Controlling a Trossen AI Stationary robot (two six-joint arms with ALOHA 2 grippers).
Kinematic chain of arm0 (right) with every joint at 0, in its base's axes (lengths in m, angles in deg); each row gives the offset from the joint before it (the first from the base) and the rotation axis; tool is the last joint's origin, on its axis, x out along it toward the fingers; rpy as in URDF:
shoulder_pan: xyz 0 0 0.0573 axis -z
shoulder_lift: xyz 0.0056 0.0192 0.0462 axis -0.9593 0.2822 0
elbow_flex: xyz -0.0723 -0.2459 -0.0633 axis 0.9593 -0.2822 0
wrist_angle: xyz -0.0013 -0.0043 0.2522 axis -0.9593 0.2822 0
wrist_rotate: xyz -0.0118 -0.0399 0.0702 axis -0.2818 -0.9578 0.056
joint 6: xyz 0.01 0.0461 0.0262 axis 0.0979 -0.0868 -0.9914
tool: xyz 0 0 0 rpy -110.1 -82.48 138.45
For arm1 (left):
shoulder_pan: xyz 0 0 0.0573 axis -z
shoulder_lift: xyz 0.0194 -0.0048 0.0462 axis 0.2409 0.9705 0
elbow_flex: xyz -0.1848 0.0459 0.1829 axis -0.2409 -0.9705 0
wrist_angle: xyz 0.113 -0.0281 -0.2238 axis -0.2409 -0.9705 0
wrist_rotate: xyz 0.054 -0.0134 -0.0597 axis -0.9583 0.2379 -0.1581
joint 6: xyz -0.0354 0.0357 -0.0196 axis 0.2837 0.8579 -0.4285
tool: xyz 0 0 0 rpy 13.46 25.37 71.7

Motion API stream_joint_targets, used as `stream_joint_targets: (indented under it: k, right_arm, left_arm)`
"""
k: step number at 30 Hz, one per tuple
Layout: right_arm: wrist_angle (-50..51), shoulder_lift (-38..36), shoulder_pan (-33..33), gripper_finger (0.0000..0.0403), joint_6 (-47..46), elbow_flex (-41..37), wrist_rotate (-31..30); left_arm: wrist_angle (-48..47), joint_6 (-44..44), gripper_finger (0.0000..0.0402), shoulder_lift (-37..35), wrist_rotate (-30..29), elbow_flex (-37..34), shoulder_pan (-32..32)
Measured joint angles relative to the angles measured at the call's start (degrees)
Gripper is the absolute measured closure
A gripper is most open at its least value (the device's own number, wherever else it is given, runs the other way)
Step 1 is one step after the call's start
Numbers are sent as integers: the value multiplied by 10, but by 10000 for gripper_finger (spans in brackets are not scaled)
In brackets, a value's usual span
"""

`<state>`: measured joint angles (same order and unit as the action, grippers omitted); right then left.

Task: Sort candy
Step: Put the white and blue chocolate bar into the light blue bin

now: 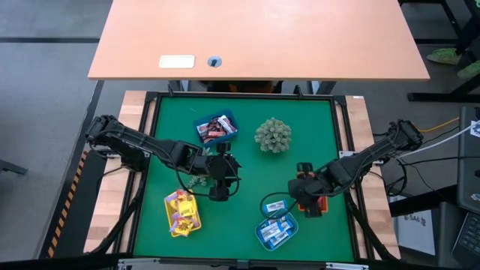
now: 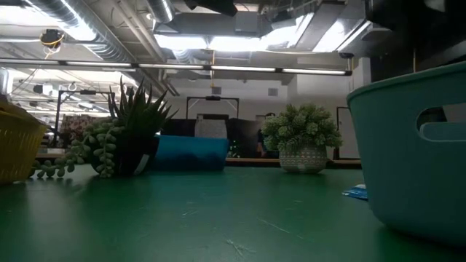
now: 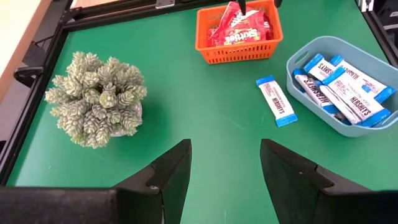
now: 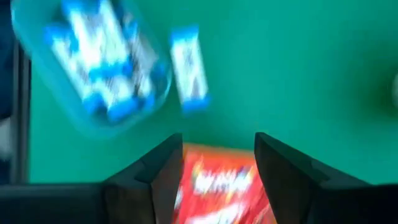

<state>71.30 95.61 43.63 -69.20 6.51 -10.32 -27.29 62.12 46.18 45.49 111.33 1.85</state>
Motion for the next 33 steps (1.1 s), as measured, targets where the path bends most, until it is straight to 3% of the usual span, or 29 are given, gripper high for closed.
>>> stream_joint_targets:
  k: [5, 9, 13, 26, 33]
  right_arm:
    - [-110, 3, 0, 203, 63, 4, -83]
    - [-192, 23, 1, 203, 131, -10, -96]
    - [-208, 60, 19, 203, 155, -14, -96]
    - [-223, 182, 91, 203, 215, -14, 104]
    - [-225, 227, 76, 203, 231, -14, 150]
  left_arm:
    - [0, 0, 223, 0, 0, 0, 0]
    - [1, 0, 223, 0, 0, 0, 0]
    - [7, 0, 223, 0, 0, 0, 0]
    - [12, 0, 223, 0, 0, 0, 0]
    - [12, 0, 223, 0, 0, 0, 0]
